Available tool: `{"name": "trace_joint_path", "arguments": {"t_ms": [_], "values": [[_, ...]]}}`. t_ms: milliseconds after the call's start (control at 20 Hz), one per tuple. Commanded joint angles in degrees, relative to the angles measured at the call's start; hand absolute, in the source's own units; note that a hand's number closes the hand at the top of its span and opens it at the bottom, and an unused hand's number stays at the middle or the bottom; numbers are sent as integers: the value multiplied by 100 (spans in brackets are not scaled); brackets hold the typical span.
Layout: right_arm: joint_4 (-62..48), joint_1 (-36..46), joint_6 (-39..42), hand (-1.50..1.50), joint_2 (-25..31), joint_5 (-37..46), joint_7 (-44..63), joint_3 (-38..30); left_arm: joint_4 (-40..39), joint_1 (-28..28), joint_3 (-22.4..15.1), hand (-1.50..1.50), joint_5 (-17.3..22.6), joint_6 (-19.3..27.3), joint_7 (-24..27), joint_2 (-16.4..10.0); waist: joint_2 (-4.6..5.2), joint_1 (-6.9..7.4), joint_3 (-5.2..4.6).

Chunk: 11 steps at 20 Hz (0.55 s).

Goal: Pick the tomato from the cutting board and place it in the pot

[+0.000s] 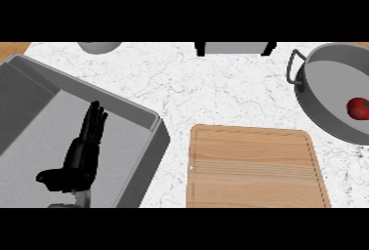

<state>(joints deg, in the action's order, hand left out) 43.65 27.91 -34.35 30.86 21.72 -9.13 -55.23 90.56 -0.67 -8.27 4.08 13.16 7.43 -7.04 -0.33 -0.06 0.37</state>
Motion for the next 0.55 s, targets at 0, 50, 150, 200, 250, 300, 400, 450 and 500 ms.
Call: {"name": "trace_joint_path", "arguments": {"t_ms": [0, 50, 150, 200, 250, 300, 400, 450, 500], "values": [[585, -744, 164, -150, -212, -388, -42, -12, 193, 111, 257, 0, 77, 27, -158, -46, 18, -29, -38], [341, -498, 147, -150, 190, -466, 52, 41, -120, 234, 421, 0, 255, -262, -27, -167, 32, -1, -37], [605, -773, 63, -150, 45, -605, 88, 43, -127, -172, 374, 0, 287, -409, 269, -176, 28, -3, -39], [1203, -1057, 100, -150, -324, -791, 79, -10, 19, 155, 252, 0, 146, -172, -106, -31, 18, -41, -40], [1192, -797, -199, -150, -147, -715, 256, -40, 494, -71, -6, 0, -85, 94, -351, 69, 15, -12, -39], [482, -1006, 27, -150, 112, -1113, -552, -380, 248, 119, 235, 0, 44, -84, -296, -92, 35, 1, -31], [950, -1369, -71, -150, -182, -1189, -472, -328, 158, 108, 89, 0, -92, 42, -205, 100, 28, -20, -36], [906, -1298, 63, -150, -18, -1417, -365, -474, -291, 96, 175, 0, 3, -91, 179, 126, 31, -28, -37], [739, -1289, -96, -150, 151, -1336, -264, -262, 203, -119, 227, 0, 101, -193, -47, -3, 31, 11, -36]]}}
